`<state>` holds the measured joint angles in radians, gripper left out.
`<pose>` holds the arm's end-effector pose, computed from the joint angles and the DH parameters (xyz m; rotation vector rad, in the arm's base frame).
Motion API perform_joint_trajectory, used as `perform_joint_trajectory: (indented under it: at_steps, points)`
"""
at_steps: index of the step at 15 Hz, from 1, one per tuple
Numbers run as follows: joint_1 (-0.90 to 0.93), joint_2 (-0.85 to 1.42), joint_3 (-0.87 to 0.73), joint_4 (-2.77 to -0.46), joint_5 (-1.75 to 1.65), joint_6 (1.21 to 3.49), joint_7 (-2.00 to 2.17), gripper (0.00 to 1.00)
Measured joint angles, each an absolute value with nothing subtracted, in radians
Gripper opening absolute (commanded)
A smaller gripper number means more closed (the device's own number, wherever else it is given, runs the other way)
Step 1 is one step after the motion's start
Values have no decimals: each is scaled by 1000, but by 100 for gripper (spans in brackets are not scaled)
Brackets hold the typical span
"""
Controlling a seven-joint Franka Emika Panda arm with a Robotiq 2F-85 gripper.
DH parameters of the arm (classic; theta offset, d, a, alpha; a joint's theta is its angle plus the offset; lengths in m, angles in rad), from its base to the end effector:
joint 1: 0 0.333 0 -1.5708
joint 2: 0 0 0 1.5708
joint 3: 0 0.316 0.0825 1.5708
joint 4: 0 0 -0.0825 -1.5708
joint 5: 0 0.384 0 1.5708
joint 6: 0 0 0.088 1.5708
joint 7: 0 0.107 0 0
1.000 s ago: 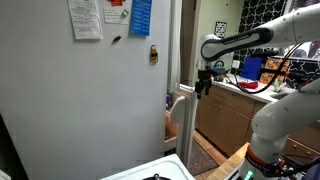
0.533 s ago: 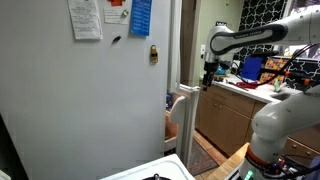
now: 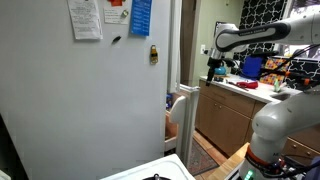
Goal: Close the bottom fridge door
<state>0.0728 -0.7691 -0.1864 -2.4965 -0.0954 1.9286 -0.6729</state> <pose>0.3384 -0.0554 0.5465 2.9428 0.9480 0.3004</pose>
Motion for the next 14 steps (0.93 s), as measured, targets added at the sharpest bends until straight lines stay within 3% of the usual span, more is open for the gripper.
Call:
perform_joint_trajectory:
  at_steps: [9,14]
  points:
    - [71,-767,-202,-2489,-95,1939,-700,100]
    - [103,-766,-308,-2469,-65,1976,-966,100]
